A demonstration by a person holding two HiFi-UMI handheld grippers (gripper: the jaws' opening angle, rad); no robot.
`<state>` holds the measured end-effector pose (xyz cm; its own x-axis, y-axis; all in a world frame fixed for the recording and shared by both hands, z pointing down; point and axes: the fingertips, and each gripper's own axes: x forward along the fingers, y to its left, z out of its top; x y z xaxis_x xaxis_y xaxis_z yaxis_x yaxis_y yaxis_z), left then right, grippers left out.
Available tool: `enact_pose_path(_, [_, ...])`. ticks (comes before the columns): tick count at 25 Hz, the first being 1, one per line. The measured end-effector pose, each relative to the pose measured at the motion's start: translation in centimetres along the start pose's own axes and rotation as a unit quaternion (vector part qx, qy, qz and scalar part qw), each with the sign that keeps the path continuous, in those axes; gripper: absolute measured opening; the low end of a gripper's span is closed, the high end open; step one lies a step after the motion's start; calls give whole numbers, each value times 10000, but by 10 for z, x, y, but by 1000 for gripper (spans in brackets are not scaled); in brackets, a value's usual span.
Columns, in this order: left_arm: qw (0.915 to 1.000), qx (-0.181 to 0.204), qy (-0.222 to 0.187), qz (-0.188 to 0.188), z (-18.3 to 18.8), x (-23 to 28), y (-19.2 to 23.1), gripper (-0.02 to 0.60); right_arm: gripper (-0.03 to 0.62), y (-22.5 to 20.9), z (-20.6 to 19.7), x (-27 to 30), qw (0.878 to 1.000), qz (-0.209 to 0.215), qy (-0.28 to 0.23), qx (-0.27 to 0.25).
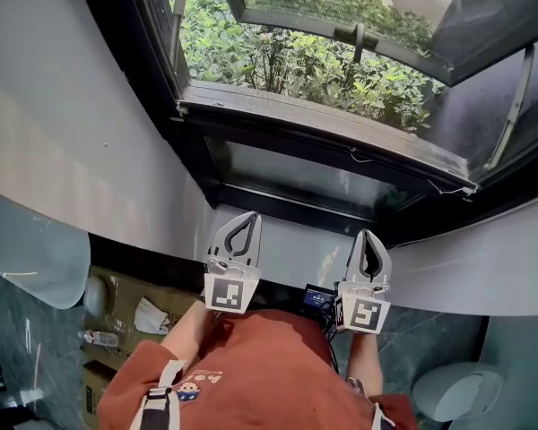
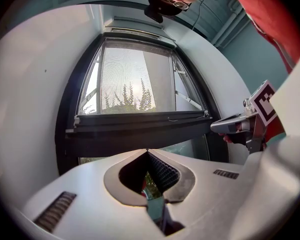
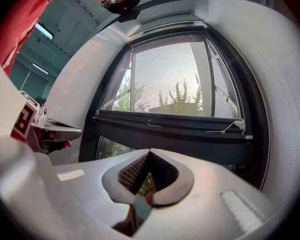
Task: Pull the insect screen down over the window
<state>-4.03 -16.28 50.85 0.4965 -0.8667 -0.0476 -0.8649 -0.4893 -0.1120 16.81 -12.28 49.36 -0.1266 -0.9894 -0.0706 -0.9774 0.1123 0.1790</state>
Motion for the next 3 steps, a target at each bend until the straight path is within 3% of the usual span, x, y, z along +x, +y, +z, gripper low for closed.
enact_pose_path(3, [10000,57,1,-4,0,0,0,6,11,1,0,0,10000,14,-5,-23])
